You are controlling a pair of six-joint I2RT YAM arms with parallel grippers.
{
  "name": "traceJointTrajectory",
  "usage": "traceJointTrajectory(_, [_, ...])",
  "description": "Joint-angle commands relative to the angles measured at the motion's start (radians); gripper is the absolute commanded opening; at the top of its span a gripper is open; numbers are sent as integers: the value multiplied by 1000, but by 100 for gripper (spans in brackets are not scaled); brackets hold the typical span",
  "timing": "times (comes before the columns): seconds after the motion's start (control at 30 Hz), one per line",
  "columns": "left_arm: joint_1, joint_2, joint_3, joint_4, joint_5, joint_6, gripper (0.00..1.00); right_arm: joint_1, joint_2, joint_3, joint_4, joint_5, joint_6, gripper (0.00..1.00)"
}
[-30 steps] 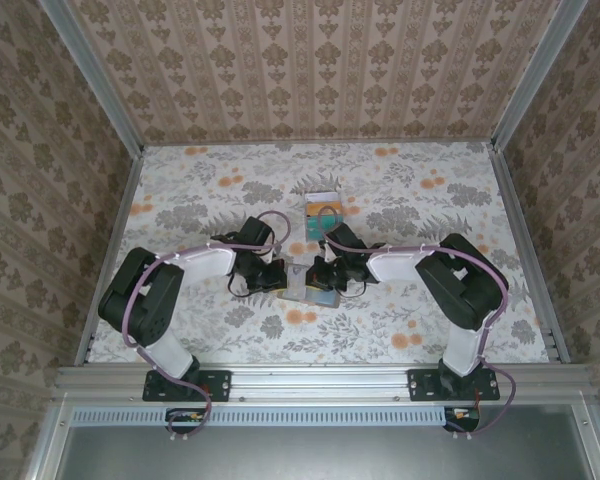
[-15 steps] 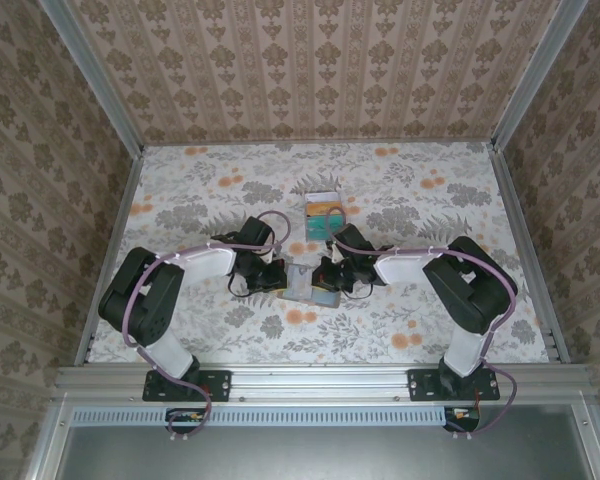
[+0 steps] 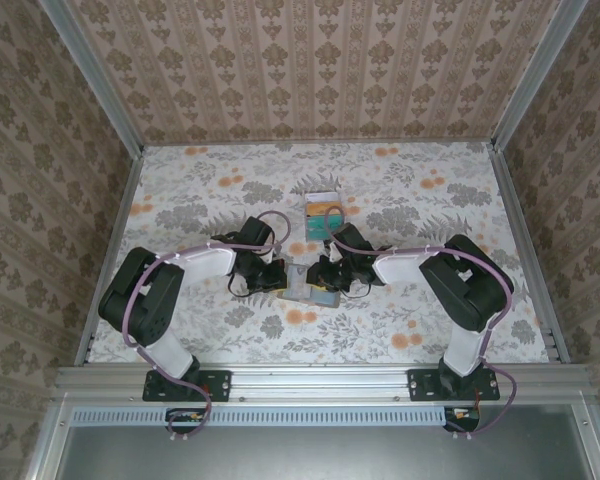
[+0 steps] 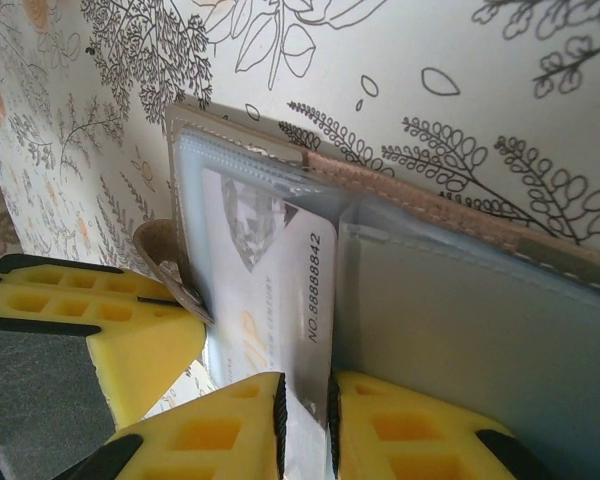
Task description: Take the credit cards out of the card holder
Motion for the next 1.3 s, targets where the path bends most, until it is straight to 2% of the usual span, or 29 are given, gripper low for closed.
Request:
traceJointTrajectory(0.0, [-1, 36, -8, -39, -22, 2, 0, 5, 35, 15, -7, -1, 7, 22])
traceJointTrajectory(0.13, [-1, 36, -8, -41, -23, 4, 0, 7, 37, 15, -9, 3, 9, 18])
traceJointTrajectory(0.37, [-1, 35, -9, -40, -26, 3, 0, 5, 26, 17, -41, 22, -4, 0])
traceJointTrajectory(1.27, [16, 36, 4, -62, -30, 16, 0, -12, -67, -18, -109, 42, -57, 0])
